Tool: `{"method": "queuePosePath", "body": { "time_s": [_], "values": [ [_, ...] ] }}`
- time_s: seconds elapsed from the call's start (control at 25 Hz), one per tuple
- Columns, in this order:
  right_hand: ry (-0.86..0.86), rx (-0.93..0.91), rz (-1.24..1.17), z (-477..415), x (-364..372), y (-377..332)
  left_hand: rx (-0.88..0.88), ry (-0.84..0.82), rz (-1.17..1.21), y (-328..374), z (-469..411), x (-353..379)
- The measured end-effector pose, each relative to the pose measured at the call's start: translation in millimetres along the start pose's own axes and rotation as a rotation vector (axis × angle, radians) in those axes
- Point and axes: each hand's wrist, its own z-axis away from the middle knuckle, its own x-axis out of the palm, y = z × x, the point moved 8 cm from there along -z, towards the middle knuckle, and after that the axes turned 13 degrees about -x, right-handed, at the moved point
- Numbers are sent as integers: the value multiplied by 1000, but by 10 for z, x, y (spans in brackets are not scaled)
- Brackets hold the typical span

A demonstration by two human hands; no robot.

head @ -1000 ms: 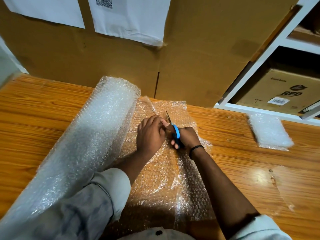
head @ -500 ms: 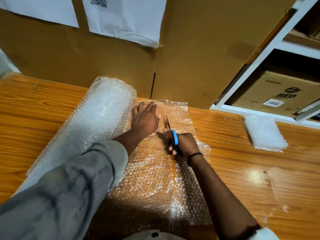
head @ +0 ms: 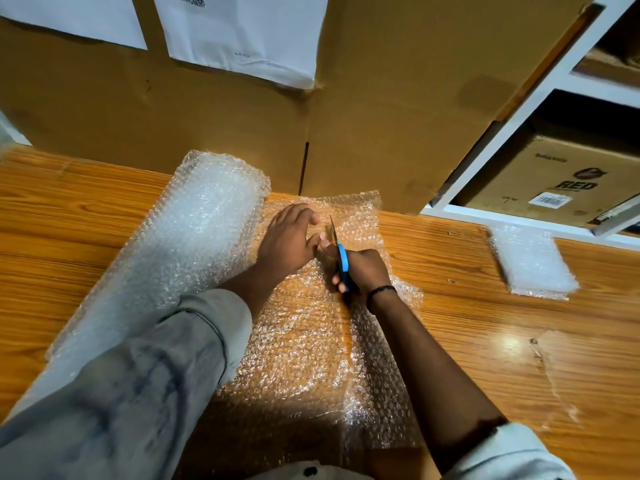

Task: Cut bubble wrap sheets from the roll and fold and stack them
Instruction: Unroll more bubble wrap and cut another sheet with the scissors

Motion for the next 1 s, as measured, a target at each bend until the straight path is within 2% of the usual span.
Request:
{"method": "queuePosePath", "body": {
  "time_s": [0.44,0.64,0.8,1.0],
  "values": [
    [-27,-12,70,-55,48,40,-59,42,158,-53,-30,-57],
    [18,-16,28,-166,72,41,-37,54,183,-35,-17,-81],
    [43,-34,84,-227,69,46,-33,64,187,-31,-13,-88],
    [45,-24,13,-248,87,8,-2,62,209,-31,-15,-82]
  ]
}}
